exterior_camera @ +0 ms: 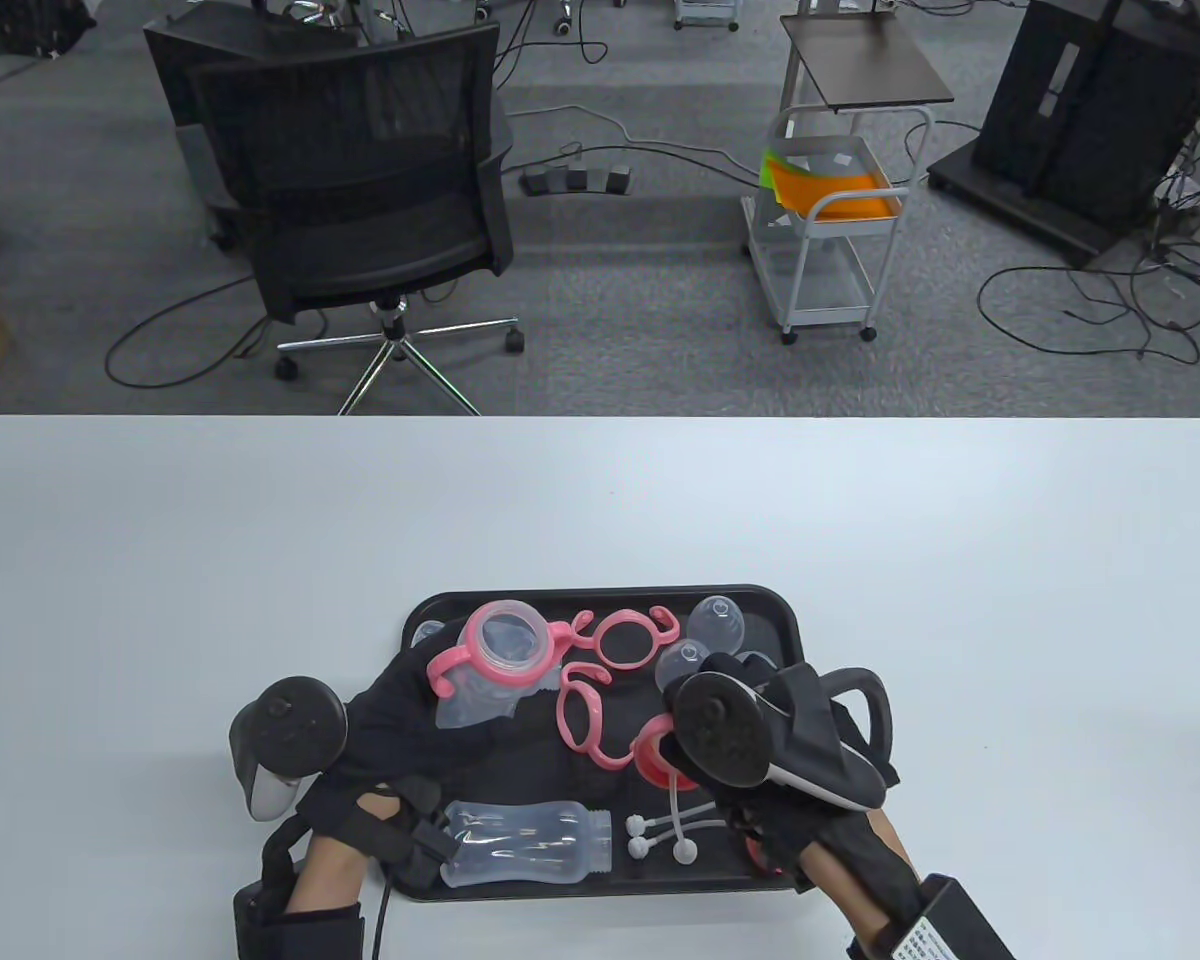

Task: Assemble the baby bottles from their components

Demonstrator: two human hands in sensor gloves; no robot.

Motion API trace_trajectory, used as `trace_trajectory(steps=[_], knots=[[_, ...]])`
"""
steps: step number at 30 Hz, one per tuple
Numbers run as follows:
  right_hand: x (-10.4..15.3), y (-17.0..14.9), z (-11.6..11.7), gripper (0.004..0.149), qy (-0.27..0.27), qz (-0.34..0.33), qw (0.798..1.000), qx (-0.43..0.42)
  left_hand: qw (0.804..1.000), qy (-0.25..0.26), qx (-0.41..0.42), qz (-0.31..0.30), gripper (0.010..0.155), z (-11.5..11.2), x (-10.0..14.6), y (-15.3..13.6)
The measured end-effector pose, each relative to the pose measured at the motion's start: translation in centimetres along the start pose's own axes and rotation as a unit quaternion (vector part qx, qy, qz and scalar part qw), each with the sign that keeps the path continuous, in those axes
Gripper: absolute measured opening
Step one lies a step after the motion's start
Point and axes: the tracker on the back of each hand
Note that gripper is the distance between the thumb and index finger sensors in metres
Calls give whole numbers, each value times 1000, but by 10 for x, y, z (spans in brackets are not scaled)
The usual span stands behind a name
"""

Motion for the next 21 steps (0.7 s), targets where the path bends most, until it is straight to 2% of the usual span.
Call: trace_trajectory(steps=[4,9,21], knots=[[0,0,-21,51,-59,34,998,-5,1000,-10,-7,4,96,-3,-1,-2],[3,-3,-38,52,-107,43,992,-51,999,-25,-30,6,96,-5,-2,-2],[13,-17,-47,54,-179,64,975,-112,989,-110,-96,-13,96,-22,-6,7]])
Point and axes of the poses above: the tracker on the back of each hand, its own y axis roughly to the thumb side, its own x axis roughly from the fingertips to the wrist, z = x × y, and after that the axes turned 4 degrees about -x, right-handed
